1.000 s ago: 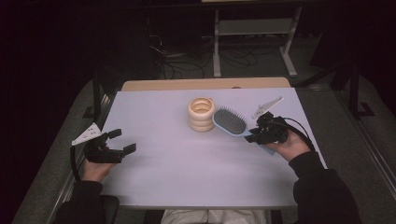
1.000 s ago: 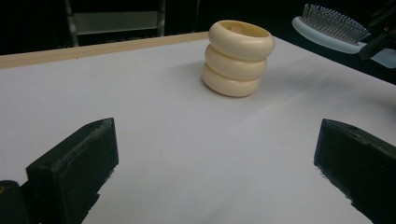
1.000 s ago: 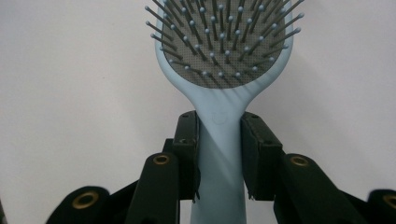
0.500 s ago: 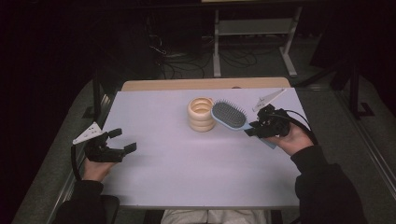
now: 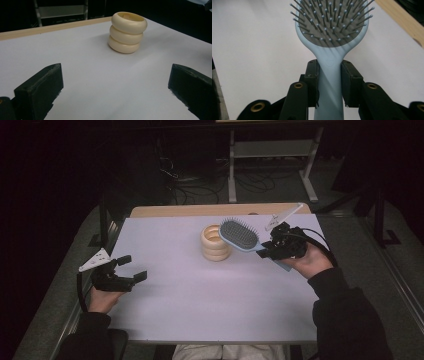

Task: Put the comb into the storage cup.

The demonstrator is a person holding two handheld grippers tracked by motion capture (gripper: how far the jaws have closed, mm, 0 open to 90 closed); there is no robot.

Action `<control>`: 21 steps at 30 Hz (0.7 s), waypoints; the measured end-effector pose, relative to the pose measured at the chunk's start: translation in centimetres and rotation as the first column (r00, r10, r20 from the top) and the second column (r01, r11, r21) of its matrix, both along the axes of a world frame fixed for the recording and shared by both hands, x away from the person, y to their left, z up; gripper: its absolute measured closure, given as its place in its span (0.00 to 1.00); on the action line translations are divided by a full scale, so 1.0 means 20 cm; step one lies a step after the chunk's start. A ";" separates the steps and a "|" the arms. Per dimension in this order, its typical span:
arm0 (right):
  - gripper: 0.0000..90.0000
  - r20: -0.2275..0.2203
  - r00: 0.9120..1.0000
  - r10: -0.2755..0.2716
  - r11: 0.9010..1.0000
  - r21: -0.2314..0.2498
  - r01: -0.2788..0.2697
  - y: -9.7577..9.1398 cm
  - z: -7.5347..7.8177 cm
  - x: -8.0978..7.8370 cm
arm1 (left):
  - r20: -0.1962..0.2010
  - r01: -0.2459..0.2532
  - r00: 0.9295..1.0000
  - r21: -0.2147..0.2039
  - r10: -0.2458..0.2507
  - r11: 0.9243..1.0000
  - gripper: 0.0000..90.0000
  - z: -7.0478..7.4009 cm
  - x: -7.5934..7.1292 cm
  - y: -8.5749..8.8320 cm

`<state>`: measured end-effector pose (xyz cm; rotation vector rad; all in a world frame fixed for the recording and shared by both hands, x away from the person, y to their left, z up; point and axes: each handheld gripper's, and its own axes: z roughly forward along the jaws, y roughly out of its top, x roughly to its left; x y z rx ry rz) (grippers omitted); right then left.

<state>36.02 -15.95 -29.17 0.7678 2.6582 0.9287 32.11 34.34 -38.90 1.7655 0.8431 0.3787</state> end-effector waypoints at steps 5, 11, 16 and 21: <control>0.76 0.013 1.000 0.009 1.000 0.008 -0.009 0.05 0.05 0.02 | 0.001 0.015 1.000 -0.003 -0.015 1.000 0.00 0.04 0.01 -0.01; 0.76 0.016 1.000 0.026 1.000 -0.007 -0.026 0.11 0.07 0.03 | 0.000 0.035 0.999 -0.038 -0.035 0.999 0.00 0.08 0.02 -0.03; 0.76 0.026 0.999 0.032 0.999 -0.030 -0.031 0.15 0.09 0.04 | -0.011 0.042 0.999 -0.061 -0.043 0.997 0.00 0.12 0.05 -0.06; 0.76 0.033 0.998 0.045 0.999 -0.031 -0.044 0.20 0.10 0.04 | -0.013 0.082 0.996 -0.038 -0.083 0.996 0.00 0.16 0.08 -0.14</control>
